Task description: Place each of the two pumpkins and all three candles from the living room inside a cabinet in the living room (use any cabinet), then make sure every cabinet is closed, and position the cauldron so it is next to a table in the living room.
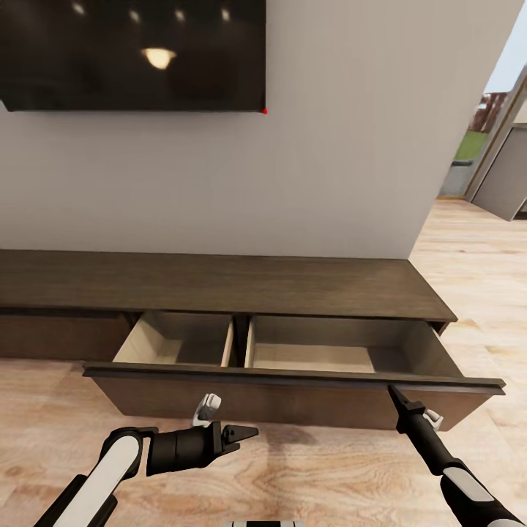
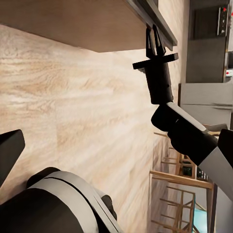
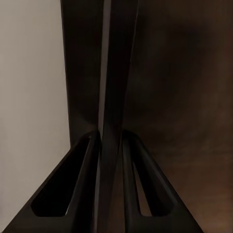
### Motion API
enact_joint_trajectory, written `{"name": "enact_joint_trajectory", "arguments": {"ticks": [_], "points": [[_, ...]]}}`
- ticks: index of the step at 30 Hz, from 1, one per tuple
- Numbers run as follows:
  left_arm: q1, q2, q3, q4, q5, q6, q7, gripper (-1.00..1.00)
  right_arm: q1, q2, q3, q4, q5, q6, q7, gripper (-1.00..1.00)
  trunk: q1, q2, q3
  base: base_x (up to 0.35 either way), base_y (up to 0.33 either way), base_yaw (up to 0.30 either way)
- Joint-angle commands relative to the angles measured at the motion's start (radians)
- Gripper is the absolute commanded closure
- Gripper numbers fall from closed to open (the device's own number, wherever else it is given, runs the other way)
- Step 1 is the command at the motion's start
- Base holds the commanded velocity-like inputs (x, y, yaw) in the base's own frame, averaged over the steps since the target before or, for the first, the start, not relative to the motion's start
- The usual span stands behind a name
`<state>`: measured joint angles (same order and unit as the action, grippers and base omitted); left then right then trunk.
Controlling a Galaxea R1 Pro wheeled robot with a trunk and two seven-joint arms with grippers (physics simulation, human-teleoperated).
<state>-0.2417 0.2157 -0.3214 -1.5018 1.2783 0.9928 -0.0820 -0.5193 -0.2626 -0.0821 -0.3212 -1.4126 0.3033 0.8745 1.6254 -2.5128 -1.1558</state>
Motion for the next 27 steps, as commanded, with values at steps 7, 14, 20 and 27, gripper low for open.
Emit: {"name": "enact_joint_trajectory", "arguments": {"ticks": [7, 14, 20, 27], "points": [[-0.001, 0.001, -0.001, 0.000, -0.008, 0.001, -0.009, -1.00, 0.000, 0.000, 0.006, 0.002, -0.002, 0.010, 0.005, 1.00, 0.000, 0.000, -0.001, -0.009, 0.000, 0.000], [-0.001, 0.001, -0.001, 0.000, -0.008, 0.001, -0.009, -1.00, 0.000, 0.000, 0.006, 0.002, -0.002, 0.011, 0.005, 1.00, 0.000, 0.000, -0.001, -0.041, 0.006, 0.000], [-0.001, 0.001, -0.001, 0.000, -0.008, 0.001, -0.009, -1.00, 0.000, 0.000, 0.006, 0.002, -0.002, 0.011, 0.005, 1.00, 0.000, 0.000, -0.001, -0.038, 0.005, 0.000], [-0.001, 0.001, -0.001, 0.000, -0.008, 0.001, -0.009, -1.00, 0.000, 0.000, 0.006, 0.002, -0.002, 0.011, 0.006, 1.00, 0.000, 0.000, -0.001, -0.009, 0.001, 0.000]]}}
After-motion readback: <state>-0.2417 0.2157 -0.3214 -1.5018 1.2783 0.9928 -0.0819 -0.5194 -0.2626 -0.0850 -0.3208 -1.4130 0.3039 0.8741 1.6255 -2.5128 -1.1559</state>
